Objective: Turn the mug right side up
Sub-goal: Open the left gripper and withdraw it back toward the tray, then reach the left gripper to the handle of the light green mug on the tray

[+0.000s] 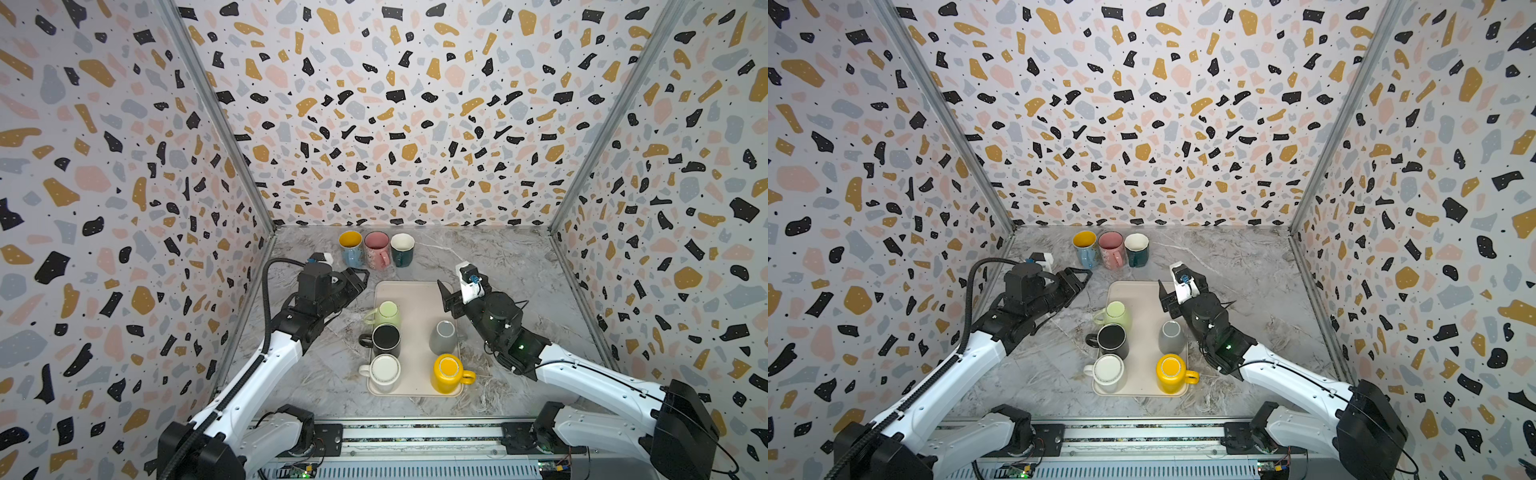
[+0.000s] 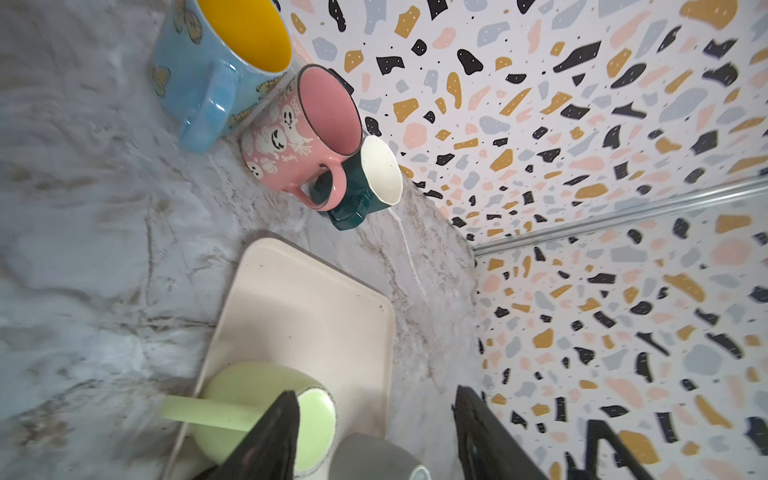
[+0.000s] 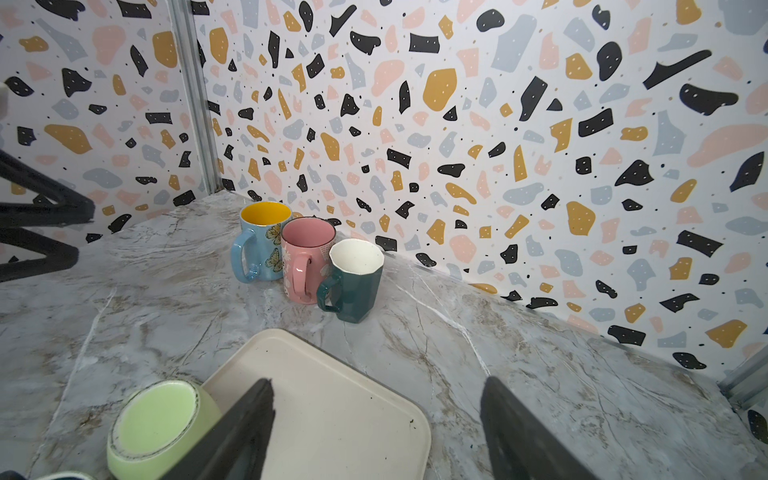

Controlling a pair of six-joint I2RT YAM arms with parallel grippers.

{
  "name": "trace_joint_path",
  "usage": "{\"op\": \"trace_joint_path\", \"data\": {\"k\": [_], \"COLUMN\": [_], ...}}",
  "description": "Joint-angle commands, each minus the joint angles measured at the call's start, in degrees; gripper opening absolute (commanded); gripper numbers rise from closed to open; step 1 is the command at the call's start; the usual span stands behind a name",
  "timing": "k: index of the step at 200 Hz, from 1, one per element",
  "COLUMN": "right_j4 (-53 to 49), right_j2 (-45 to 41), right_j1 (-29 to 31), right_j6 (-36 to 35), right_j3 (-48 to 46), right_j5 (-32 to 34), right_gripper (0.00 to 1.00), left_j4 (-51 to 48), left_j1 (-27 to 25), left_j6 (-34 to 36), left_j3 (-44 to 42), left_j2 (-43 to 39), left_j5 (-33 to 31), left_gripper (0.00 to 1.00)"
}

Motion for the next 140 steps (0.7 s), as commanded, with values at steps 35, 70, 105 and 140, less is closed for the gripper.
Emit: {"op": "trace_joint_path", "data": {"k": [35, 70, 105, 140], "right_j4": [-2.06, -3.56, -2.91, -2.87], "right_j2": [0.95, 2.09, 2.76, 4.17], "right_j1": [0.15, 0.15, 0.07, 0.03], "right_j6": [-0.37, -1.18, -1.61, -2.00], "right_j3": [3.96, 5.79, 6.06, 6.76], "right_j5": [0.77, 1.29, 1.21, 0.84], "right_gripper": [0.81, 0.81, 0.81, 0.81], "left_j4": [9.58, 11.97, 12.13, 12.98], "left_j1": [2.75, 3.61, 4.35, 4.35], "left_j6": [-17.48, -23.88, -26.57, -28.00], "left_j3": [-6.74, -10.08, -10.99, -10.96], "left_j2": [7.50, 7.39, 8.51, 9.87], "left_j5": [13.83, 10.53, 8.42, 9.58], "left_gripper": [0.58, 0.57, 0.57, 0.57]}}
